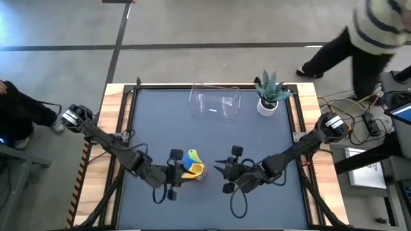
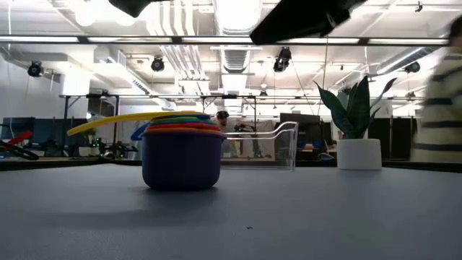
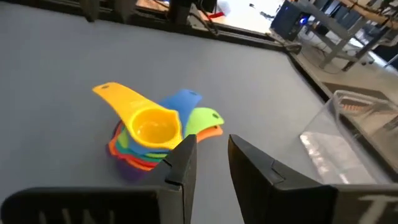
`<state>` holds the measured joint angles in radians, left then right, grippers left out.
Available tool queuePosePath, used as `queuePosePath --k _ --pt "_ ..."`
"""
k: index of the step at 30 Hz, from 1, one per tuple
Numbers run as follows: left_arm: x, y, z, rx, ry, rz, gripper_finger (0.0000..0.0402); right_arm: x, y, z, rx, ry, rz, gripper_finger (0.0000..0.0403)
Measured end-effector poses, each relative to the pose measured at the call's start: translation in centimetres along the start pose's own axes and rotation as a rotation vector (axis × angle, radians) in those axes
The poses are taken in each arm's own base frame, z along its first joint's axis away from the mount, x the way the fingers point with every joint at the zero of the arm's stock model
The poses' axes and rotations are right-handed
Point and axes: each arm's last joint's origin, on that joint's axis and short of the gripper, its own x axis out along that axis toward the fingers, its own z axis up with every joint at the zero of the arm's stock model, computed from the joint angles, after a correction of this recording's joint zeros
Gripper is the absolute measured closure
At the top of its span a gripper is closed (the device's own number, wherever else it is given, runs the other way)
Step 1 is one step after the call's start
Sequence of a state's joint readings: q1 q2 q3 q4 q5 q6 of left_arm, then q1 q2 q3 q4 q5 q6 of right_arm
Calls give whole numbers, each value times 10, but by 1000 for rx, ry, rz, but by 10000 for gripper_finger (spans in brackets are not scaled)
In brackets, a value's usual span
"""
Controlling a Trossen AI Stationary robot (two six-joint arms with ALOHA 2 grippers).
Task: Nest measuring cups in basket
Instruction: Stack the yellow measuring cup on top of the blue measuring cup
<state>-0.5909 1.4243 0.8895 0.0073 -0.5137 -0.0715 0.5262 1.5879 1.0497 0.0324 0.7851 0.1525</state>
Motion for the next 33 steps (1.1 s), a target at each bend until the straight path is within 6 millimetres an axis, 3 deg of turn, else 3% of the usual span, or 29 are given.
queuePosePath --k 6,15,26,33 --pt "11 -11 -10 13 123 3 343 3 3 -7 33 13 2 316" --pt "14 -17 -29 -135 176 11 343 2 1 -14 28 26 -5 326" --pt "33 -56 -61 -120 305 -98 346 2 1 -14 31 25 -5 327" --pt "36 -56 -68 -99 470 -6 358 2 1 -14 31 24 -5 328"
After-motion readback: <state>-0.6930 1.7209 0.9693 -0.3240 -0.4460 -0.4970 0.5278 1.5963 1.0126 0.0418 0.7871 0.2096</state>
